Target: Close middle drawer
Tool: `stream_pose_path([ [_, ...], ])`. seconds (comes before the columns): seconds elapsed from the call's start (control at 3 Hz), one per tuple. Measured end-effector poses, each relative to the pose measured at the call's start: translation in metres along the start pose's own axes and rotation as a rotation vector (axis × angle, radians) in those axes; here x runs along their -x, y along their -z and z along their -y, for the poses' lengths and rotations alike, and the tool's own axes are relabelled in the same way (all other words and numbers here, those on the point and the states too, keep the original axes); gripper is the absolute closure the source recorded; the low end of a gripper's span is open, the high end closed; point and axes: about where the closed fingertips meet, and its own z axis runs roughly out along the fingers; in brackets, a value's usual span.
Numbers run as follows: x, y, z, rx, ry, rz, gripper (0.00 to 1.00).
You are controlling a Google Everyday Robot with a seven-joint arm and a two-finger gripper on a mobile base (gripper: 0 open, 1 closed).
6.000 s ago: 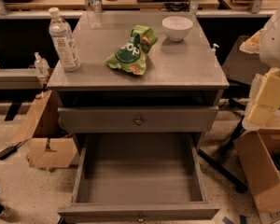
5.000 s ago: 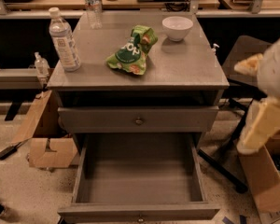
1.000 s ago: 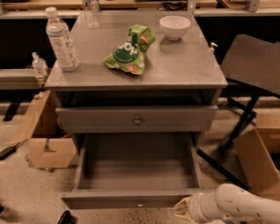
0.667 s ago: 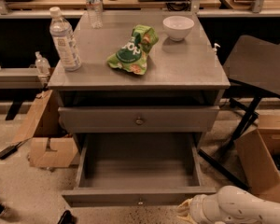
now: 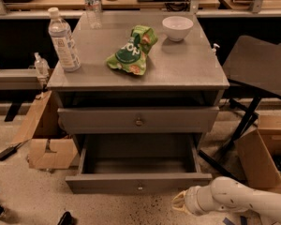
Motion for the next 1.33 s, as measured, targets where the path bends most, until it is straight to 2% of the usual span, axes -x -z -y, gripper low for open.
stream_pose_path([
  [0.33, 0.036, -0.022, 0.058, -0.028, 0.051, 0.011, 1.0],
  [0.67, 0.035, -0.021, 0.055, -0.028, 0.051, 0.011, 1.0],
  [1.0, 0.064, -0.029, 0.11, -0.074, 0.084, 0.021, 1.0],
  [1.33, 0.063, -0.028, 0.109, -0.074, 0.084, 0.021, 1.0],
])
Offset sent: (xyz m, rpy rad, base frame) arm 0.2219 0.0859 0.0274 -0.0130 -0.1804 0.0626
